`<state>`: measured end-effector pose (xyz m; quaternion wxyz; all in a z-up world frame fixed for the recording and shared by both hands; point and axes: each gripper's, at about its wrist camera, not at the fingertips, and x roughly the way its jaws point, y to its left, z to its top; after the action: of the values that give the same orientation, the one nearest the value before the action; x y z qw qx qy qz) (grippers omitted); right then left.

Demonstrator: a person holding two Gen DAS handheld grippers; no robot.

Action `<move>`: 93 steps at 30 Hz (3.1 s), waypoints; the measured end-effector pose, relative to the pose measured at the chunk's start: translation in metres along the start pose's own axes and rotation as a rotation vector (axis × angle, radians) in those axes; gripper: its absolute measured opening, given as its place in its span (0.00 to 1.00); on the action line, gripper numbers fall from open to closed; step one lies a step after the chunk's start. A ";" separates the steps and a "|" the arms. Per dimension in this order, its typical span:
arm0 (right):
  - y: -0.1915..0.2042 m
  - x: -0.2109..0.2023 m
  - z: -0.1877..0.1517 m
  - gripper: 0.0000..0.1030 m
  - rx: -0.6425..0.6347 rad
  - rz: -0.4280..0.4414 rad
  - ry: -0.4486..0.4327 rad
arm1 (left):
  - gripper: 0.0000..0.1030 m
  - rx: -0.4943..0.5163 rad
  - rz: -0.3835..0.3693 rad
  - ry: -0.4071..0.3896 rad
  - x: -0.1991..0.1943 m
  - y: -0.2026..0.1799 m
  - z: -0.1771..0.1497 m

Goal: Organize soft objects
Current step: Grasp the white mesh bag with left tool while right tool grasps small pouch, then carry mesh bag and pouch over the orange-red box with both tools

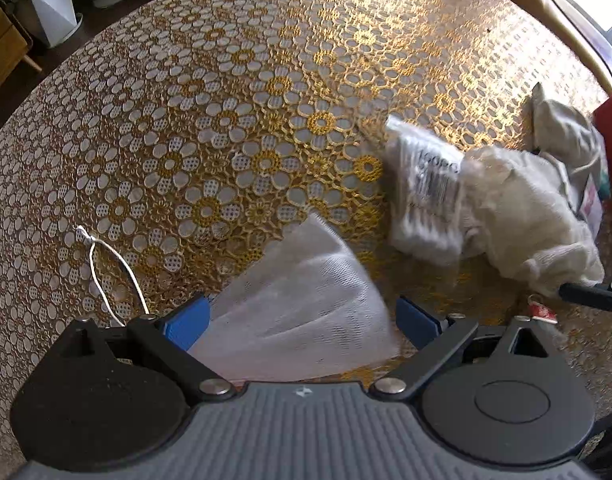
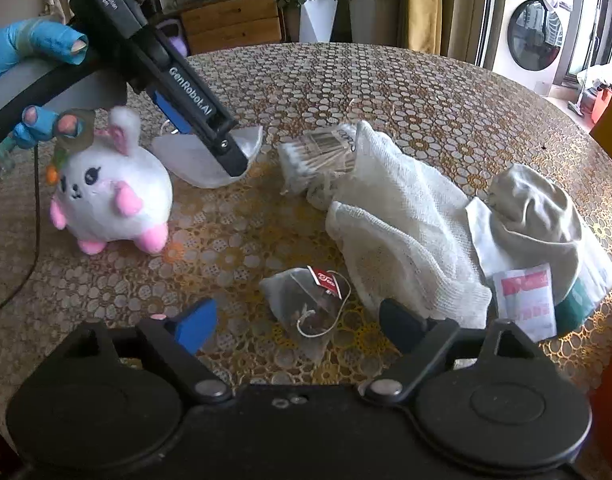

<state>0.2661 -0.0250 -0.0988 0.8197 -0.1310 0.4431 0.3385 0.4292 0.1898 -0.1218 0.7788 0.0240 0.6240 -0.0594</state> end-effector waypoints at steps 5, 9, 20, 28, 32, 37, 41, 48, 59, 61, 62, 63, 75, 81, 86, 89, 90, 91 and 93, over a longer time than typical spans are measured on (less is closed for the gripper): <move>0.000 0.006 0.001 0.72 -0.006 -0.021 0.004 | 0.92 -0.043 0.018 -0.007 0.006 0.012 -0.005; 0.002 0.008 0.001 0.56 -0.033 -0.035 0.002 | 0.80 -0.072 0.008 -0.021 0.003 0.023 -0.009; 0.003 0.005 0.000 0.30 -0.043 -0.078 -0.007 | 0.35 -0.088 -0.014 -0.078 -0.018 0.027 -0.015; -0.005 -0.011 -0.003 0.12 -0.004 -0.096 -0.040 | 0.16 -0.157 0.049 -0.135 -0.034 0.044 -0.022; -0.012 -0.027 -0.006 0.12 0.030 -0.092 -0.069 | 0.10 -0.207 0.101 -0.160 -0.045 0.054 -0.031; -0.017 -0.051 -0.011 0.12 0.055 -0.096 -0.109 | 0.09 -0.276 0.128 -0.220 -0.072 0.071 -0.047; -0.019 -0.072 -0.014 0.12 0.065 -0.100 -0.140 | 0.09 -0.323 0.140 -0.264 -0.100 0.079 -0.063; -0.021 -0.114 -0.022 0.12 0.080 -0.089 -0.186 | 0.09 -0.326 0.142 -0.321 -0.158 0.067 -0.088; -0.020 -0.183 -0.045 0.12 0.086 -0.093 -0.276 | 0.09 -0.227 0.079 -0.420 -0.223 -0.007 -0.110; -0.022 -0.196 -0.051 0.12 0.091 -0.097 -0.294 | 0.09 -0.204 0.060 -0.435 -0.230 -0.026 -0.111; -0.023 -0.201 -0.053 0.12 0.095 -0.100 -0.302 | 0.09 -0.190 0.048 -0.443 -0.234 -0.037 -0.111; -0.025 -0.206 -0.056 0.12 0.099 -0.103 -0.310 | 0.09 -0.176 0.038 -0.448 -0.236 -0.047 -0.111; -0.059 -0.257 -0.090 0.12 0.162 -0.161 -0.378 | 0.09 0.033 -0.105 -0.435 -0.220 -0.186 -0.100; -0.084 -0.267 -0.107 0.12 0.206 -0.190 -0.387 | 0.09 0.122 -0.163 -0.418 -0.204 -0.249 -0.085; -0.108 -0.271 -0.119 0.12 0.249 -0.221 -0.389 | 0.09 0.179 -0.200 -0.426 -0.197 -0.292 -0.070; -0.124 -0.270 -0.125 0.12 0.277 -0.239 -0.385 | 0.09 0.190 -0.222 -0.444 -0.190 -0.315 -0.053; -0.130 -0.269 -0.128 0.12 0.288 -0.246 -0.383 | 0.09 0.190 -0.235 -0.448 -0.189 -0.321 -0.048; -0.134 -0.268 -0.130 0.12 0.296 -0.252 -0.381 | 0.09 0.188 -0.246 -0.454 -0.187 -0.327 -0.043; -0.144 -0.265 -0.135 0.12 0.311 -0.264 -0.374 | 0.09 0.185 -0.269 -0.466 -0.184 -0.341 -0.030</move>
<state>0.1762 -0.3166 0.0281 0.9346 0.0044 0.3098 0.1748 0.3188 -0.1331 0.0639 0.8809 -0.0024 0.4176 -0.2226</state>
